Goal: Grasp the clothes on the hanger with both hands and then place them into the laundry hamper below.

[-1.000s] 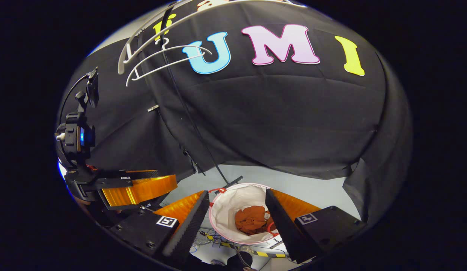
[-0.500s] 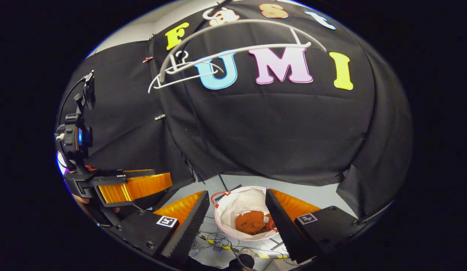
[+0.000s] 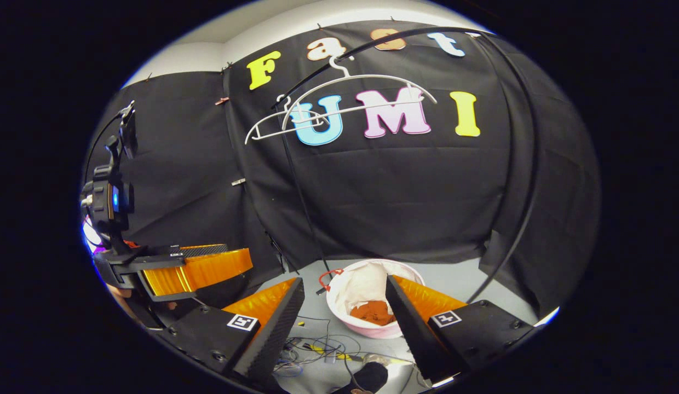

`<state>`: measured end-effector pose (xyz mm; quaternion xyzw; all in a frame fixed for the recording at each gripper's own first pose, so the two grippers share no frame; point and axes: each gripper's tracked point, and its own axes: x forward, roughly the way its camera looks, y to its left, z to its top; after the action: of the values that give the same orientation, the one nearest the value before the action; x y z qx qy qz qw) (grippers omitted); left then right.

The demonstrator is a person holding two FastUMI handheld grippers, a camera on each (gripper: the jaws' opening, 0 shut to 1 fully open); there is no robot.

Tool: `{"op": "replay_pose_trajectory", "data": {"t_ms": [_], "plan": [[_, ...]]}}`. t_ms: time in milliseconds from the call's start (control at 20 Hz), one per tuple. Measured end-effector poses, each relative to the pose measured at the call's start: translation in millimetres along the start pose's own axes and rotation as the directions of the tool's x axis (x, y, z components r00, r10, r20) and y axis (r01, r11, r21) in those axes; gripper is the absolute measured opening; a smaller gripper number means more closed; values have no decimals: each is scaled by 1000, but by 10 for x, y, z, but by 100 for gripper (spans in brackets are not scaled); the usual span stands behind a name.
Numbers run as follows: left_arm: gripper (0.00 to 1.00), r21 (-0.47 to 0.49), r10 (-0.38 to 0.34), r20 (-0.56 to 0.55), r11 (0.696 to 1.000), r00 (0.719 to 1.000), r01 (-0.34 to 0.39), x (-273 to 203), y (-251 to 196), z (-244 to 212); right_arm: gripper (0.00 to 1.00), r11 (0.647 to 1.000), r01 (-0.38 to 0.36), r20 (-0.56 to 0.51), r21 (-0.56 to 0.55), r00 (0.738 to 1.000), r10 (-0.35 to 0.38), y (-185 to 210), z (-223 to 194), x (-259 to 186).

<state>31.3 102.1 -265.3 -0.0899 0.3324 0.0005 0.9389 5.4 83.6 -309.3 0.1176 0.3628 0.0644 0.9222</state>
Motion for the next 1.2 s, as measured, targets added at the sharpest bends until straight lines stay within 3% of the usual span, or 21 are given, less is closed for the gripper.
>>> {"op": "replay_pose_trajectory", "data": {"t_ms": [150,250,450,600,700,900,1200], "plan": [[95,13,-34,115,999,993,33,-414,-165,352,99,998,47,136,-38,990,-41,37,438,-454],[95,41,-25,197,999,980,17,-638,-205,692,98,997,72,239,-35,969,-61,32,840,-696],[92,65,-65,345,997,936,45,-1119,-417,1232,98,992,122,421,-23,901,-101,99,1443,-1173],[95,80,-61,413,996,909,30,-1399,-424,1485,95,993,116,520,-22,850,-87,261,1788,-1473],[92,81,-70,458,996,886,37,-1592,-484,1657,100,993,113,577,-28,813,-76,360,1960,-1629],[92,107,-81,520,994,851,29,-1895,-586,1866,97,992,116,653,-57,756,-51,502,2196,-1856],[95,126,-78,566,992,821,7,-2002,-791,2071,100,983,151,696,-102,717,-37,413,2482,-2070]]}}
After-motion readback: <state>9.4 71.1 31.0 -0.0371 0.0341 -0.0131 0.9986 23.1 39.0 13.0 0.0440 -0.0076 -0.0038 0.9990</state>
